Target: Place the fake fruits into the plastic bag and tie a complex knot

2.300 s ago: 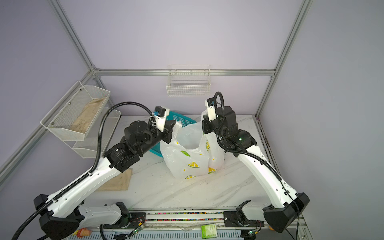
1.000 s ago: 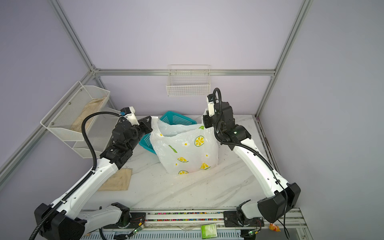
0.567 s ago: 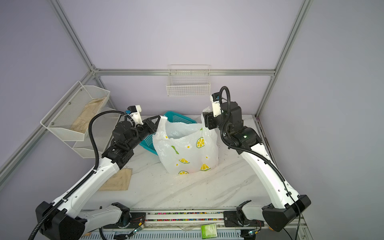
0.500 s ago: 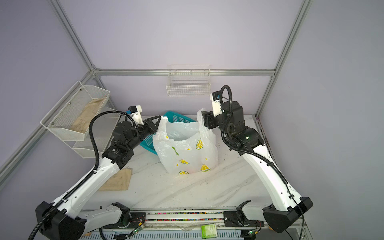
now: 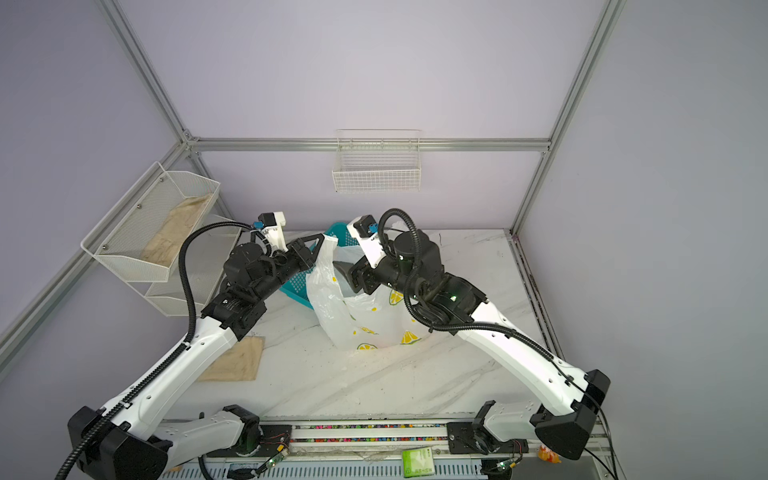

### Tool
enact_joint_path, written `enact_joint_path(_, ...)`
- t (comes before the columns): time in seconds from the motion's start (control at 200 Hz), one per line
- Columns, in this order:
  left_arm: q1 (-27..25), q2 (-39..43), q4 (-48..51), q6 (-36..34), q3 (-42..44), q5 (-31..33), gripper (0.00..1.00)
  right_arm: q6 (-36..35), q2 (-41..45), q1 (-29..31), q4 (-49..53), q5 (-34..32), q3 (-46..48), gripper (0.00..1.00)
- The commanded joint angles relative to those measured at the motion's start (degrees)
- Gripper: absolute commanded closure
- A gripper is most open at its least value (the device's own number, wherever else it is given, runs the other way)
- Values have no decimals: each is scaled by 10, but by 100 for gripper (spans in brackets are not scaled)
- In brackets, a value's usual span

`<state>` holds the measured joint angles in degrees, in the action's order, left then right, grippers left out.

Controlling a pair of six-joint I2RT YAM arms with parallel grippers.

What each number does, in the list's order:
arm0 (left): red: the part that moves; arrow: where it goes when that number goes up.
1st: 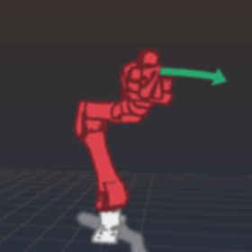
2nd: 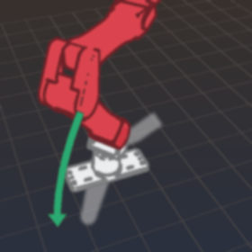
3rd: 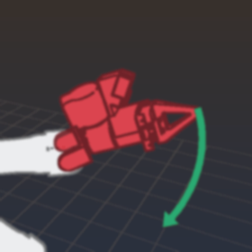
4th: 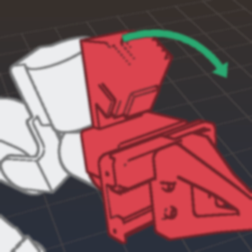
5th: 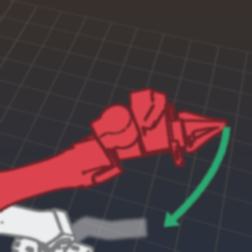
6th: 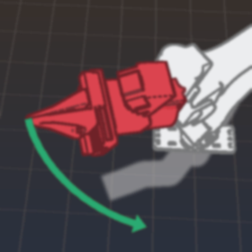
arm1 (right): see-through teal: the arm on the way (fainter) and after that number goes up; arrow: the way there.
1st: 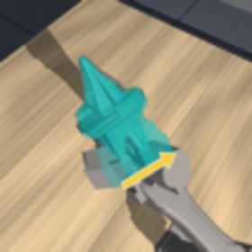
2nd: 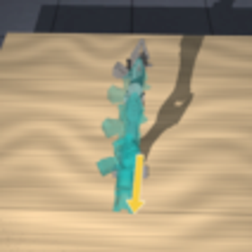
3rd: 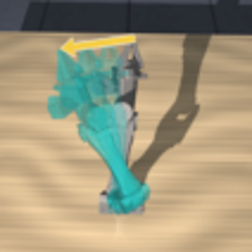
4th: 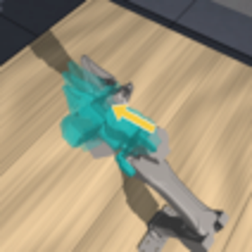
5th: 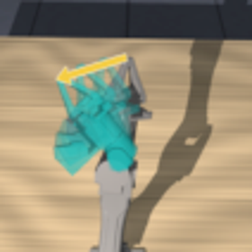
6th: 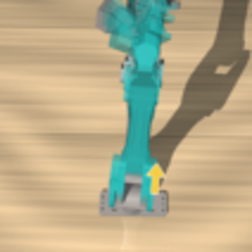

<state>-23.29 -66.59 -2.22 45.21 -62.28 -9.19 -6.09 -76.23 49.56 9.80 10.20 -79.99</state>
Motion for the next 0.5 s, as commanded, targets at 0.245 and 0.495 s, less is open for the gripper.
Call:
enact_joint_path(0.245, -2, 35, 17, -27, -62, -47, 100, 18, -56, 1, -265, 108, 115, 42)
enact_joint_path(0.495, 5, 40, 49, -157, -76, -119, 85, 33, -44, -37, -322, 150, 167, 100)
